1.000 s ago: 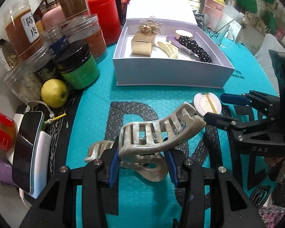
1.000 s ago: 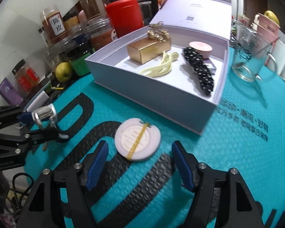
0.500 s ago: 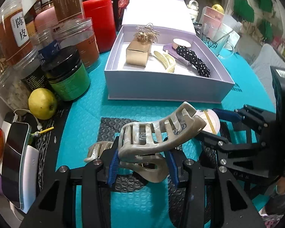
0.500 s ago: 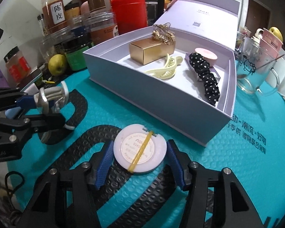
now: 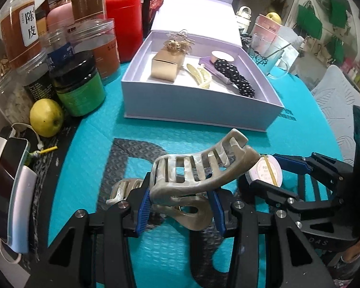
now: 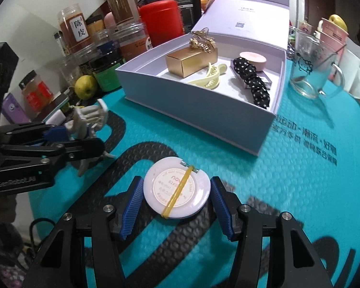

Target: Organize rigid objects

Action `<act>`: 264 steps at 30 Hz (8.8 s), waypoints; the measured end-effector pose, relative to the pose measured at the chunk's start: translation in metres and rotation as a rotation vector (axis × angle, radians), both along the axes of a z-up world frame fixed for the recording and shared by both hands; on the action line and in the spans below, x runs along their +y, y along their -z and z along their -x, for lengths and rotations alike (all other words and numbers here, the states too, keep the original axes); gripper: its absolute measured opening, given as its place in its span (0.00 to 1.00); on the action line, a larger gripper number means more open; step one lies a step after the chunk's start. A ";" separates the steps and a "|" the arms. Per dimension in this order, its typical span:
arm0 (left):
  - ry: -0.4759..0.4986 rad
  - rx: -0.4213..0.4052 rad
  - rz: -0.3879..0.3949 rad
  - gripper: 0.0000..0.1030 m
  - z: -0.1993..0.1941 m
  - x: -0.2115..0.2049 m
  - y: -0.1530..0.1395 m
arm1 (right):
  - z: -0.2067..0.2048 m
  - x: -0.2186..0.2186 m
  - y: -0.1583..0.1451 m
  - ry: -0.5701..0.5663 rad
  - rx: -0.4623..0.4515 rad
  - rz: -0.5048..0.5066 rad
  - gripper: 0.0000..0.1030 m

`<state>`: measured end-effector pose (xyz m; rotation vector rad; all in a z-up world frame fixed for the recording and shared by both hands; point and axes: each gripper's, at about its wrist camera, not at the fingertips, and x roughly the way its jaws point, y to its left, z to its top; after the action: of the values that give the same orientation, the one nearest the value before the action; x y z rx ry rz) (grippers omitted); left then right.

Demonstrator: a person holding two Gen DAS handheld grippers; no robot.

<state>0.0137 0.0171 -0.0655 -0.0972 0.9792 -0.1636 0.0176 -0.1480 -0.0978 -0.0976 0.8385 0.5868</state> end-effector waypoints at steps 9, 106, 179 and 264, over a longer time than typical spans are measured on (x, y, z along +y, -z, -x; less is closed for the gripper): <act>0.021 -0.034 0.019 0.42 0.011 -0.014 -0.011 | 0.023 -0.022 -0.015 0.045 -0.040 -0.049 0.55; 0.142 -0.127 -0.086 0.42 -0.208 -0.051 -0.059 | -0.195 -0.017 -0.082 -0.100 -0.119 -0.065 0.55; 0.100 -0.032 -0.281 0.84 -0.206 -0.071 -0.033 | -0.185 -0.037 -0.058 0.037 -0.131 0.042 0.67; -0.126 -0.268 -0.121 0.85 0.017 -0.001 -0.114 | 0.029 -0.035 -0.117 0.139 -0.298 -0.040 0.81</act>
<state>-0.0034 0.0163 0.0483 -0.0248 0.7109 -0.0004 -0.0118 -0.1834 0.0189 -0.0871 0.5391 0.4447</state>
